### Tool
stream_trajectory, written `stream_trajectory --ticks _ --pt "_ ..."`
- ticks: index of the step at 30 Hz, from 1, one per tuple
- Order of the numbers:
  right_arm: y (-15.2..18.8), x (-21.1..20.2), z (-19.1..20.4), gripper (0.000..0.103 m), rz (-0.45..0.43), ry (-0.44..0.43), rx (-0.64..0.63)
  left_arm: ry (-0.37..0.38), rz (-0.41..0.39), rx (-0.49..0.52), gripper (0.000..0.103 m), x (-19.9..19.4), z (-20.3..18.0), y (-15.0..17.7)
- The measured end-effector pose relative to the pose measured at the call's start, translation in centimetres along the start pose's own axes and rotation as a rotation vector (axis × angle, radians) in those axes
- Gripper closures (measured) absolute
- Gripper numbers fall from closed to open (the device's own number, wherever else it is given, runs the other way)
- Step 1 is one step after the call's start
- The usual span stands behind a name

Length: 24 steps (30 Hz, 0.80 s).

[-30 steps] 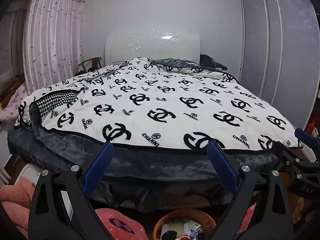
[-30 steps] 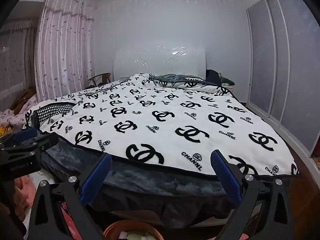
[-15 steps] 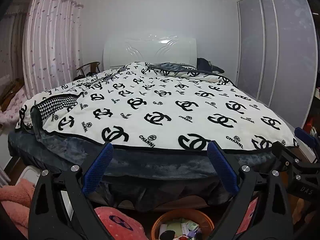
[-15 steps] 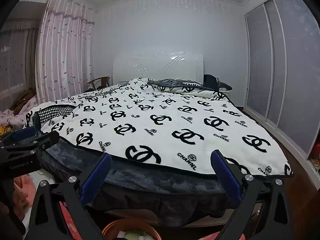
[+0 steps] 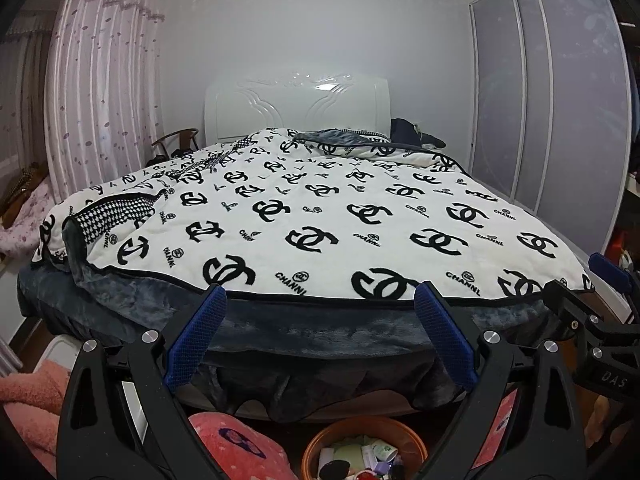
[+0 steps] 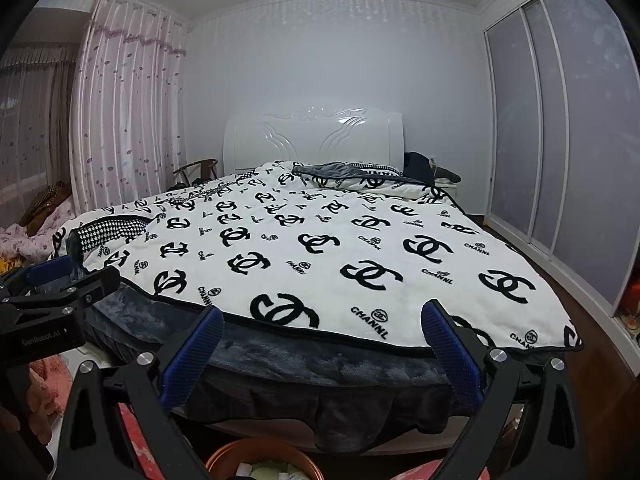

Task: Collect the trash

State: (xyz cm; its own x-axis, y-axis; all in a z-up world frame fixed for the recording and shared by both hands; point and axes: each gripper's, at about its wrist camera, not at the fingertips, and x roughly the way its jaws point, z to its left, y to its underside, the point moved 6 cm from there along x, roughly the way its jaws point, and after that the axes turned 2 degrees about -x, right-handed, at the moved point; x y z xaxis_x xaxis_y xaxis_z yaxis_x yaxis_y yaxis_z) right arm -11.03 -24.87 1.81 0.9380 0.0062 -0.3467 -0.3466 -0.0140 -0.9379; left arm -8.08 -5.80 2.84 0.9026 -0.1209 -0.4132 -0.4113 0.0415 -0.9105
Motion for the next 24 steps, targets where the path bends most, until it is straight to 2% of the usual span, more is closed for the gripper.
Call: stream_trajectory --ticks 24 --pt "0.16 -0.79 0.12 0.006 0.000 0.002 -0.007 0.005 -0.004 0.000 0.011 -1.01 -0.73 0.22"
